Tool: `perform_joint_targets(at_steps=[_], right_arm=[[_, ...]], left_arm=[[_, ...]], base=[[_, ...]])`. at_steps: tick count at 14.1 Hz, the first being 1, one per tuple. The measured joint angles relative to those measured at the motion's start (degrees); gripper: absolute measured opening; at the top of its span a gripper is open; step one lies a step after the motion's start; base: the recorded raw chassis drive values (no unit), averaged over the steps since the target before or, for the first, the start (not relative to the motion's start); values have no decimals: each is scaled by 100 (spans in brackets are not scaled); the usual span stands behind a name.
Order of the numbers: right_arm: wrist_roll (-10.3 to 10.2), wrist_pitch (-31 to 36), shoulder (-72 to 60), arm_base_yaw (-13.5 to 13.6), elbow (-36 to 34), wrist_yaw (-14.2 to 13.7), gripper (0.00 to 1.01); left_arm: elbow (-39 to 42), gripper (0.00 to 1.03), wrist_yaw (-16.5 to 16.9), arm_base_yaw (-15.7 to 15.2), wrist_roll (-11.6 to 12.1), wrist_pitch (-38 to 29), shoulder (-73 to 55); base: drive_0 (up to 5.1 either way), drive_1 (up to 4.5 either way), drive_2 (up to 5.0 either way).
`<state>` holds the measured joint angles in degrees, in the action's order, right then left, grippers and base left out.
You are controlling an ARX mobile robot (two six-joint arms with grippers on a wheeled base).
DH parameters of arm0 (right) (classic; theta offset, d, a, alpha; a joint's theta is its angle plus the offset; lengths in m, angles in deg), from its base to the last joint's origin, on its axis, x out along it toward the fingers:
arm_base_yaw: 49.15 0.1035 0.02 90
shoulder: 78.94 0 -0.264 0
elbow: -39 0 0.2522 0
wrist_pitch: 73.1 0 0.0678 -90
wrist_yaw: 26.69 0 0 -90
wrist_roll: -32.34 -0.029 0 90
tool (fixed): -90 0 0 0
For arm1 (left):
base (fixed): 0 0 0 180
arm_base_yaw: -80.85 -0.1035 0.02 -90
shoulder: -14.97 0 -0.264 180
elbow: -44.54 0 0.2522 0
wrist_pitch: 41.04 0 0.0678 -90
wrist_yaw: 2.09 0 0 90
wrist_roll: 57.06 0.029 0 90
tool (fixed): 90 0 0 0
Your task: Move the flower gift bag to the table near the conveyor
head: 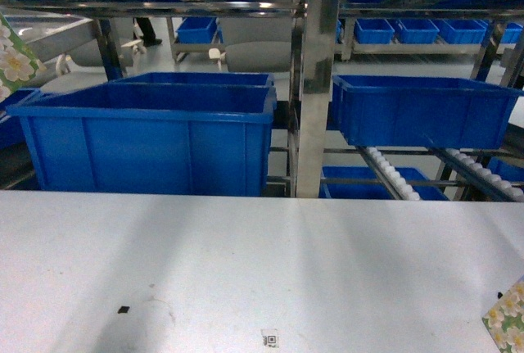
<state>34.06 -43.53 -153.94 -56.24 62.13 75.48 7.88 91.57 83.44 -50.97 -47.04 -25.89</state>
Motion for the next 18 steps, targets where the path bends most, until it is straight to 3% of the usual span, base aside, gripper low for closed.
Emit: perform_joint_targets(at_steps=[1, 3, 6, 7, 9, 11, 15, 18], right_arm=[[-68, -140, 479, -11, -74, -179, 100], [-83, -566, 1440, -170, -175, -299, 98], [-83, -1969, 3180, -540, -251, -57, 98], [-85, -2549, 3803, -527, -254, -31, 98], [-184, -3729, 5062, -238, -260, -234, 98], [-328, -5045, 6601, 188, -260, -778, 98], [-365, -5025, 6638, 190, -254, -791, 98], [-365, -5027, 6638, 190, -254, -791, 98]], left_arm=[[0, 2, 0, 0, 0, 0, 0], [0, 2, 0, 0, 0, 0, 0], [0, 2, 0, 0, 0, 0, 0], [0, 2, 0, 0, 0, 0, 0], [0, 2, 0, 0, 0, 0, 0], [0, 2, 0, 0, 0, 0, 0], [4, 2, -39, 37, 2, -61, -17], [111, 2, -597, 713, 20, -909, -944]], base=[[0, 0, 0], [0, 0, 0], [0, 0, 0], [0, 0, 0], [0, 0, 0], [0, 0, 0], [0, 0, 0], [0, 0, 0]])
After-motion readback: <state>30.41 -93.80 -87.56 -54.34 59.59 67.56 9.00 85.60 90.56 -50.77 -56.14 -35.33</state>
